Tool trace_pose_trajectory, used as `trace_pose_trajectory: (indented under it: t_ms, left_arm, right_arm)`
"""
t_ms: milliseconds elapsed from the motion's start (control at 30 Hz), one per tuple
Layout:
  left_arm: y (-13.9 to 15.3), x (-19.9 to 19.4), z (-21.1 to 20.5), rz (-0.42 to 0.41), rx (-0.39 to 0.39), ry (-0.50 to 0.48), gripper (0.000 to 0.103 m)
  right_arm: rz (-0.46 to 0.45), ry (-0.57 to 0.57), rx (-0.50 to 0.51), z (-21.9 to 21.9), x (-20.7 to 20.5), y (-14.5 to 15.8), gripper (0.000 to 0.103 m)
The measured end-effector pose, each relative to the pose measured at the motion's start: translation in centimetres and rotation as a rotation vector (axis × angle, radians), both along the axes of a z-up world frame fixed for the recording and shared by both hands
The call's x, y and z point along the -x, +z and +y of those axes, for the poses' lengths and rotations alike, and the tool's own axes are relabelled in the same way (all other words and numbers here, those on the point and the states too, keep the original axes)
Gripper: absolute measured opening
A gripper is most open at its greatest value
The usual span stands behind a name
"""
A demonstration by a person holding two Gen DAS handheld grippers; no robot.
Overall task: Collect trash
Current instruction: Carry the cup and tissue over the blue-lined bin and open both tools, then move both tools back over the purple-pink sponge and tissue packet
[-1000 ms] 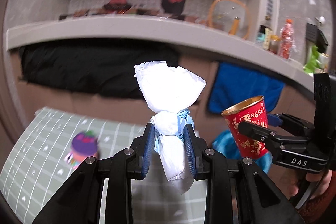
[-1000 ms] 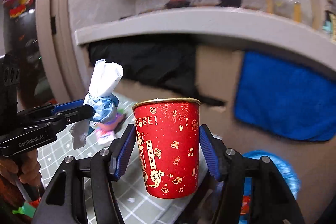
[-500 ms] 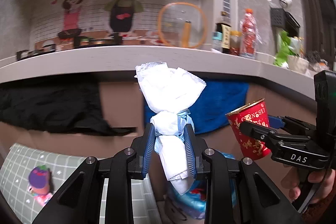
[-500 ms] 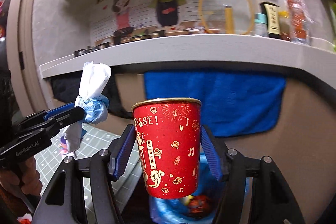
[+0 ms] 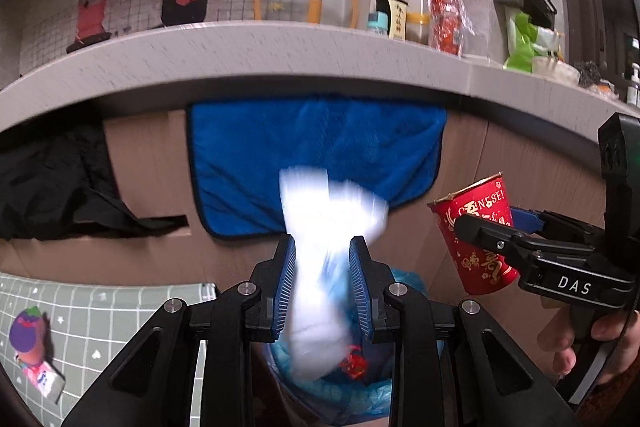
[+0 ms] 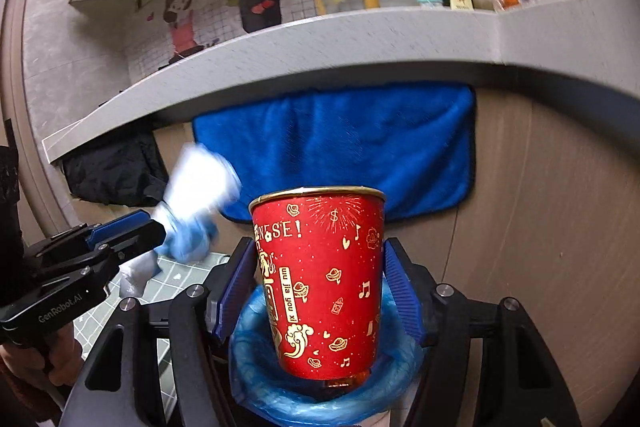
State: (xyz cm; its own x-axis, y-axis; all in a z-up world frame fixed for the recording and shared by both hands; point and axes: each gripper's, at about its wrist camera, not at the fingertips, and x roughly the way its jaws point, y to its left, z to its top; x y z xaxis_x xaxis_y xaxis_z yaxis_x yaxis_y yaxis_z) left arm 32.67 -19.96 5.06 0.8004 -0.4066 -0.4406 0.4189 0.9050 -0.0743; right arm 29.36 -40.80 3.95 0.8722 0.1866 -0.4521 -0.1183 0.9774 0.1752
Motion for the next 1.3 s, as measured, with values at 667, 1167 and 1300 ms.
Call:
trace_pose_trajectory:
  t_ms: [667, 1167, 1300]
  left_arm:
    - [-6.0, -3.8, 1.1, 0.233, 0.028, 0.016, 0.021]
    - [-5.8, -1.7, 6.4, 0.224, 0.010, 0.079, 0.028]
    - [-4.8, -0.4, 9.7, 0.196, 0.001, 0.113, 0.029]
  right_arm:
    - [0.150, 0.028, -0.079, -0.7, -3.7, -6.6, 0.066]
    - [0.165, 0.055, -0.063, 2.1, -3.0, -6.6, 0.072]
    - [0.160, 0.086, -0.049, 5.1, -2.6, -5.6, 0.072]
